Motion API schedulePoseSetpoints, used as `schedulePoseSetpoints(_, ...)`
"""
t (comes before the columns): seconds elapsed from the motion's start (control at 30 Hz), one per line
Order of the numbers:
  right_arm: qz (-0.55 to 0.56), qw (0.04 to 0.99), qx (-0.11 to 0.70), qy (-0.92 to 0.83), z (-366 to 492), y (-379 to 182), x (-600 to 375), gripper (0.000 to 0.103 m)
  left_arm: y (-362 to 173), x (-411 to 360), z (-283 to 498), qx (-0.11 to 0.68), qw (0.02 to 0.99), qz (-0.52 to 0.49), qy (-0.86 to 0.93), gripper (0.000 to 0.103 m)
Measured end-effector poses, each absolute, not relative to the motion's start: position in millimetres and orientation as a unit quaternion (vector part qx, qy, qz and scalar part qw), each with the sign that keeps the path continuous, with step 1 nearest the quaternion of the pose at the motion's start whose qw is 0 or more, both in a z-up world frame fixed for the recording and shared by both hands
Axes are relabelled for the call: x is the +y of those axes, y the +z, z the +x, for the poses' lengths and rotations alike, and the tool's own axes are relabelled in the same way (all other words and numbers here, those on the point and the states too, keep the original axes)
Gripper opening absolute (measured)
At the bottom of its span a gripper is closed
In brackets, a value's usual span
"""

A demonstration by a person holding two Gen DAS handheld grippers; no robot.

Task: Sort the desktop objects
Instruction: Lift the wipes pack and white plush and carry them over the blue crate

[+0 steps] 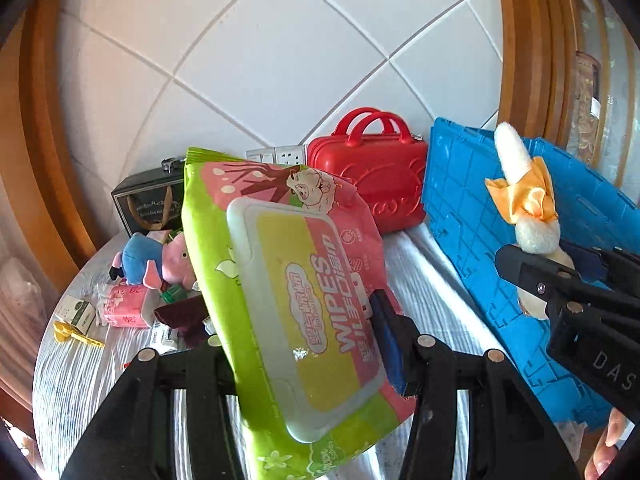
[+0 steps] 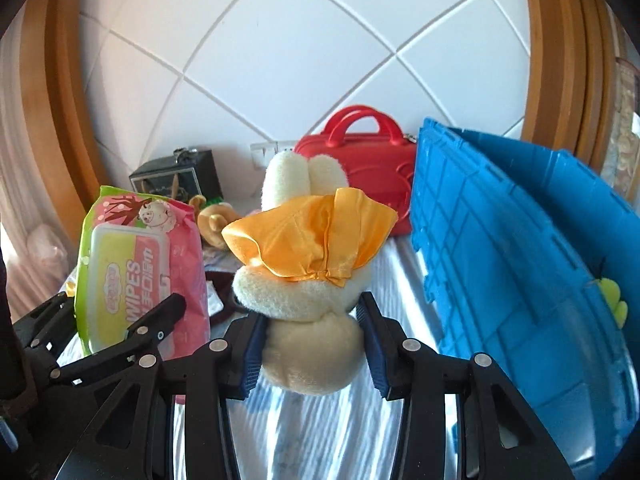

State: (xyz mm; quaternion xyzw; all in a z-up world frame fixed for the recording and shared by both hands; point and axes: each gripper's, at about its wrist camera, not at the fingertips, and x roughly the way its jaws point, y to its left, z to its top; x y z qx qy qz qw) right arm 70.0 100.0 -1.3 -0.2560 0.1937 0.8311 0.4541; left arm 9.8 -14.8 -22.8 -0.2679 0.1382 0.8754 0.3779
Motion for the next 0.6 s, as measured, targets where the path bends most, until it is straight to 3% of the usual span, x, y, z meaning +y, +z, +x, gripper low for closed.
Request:
schedulePoseSetpoints(0.3, -0.193, 0.483, 0.132, 0.844, 166, 52, 67, 0.043, 20, 19, 101, 0.114, 0.394, -0.207, 0.888, 0.049)
schedulePoseSetpoints(0.6, -0.140, 0.543, 0.133, 0.817, 315, 68, 99, 0.043, 63, 98, 227, 0.116, 0.449, -0.138, 0.875, 0.049)
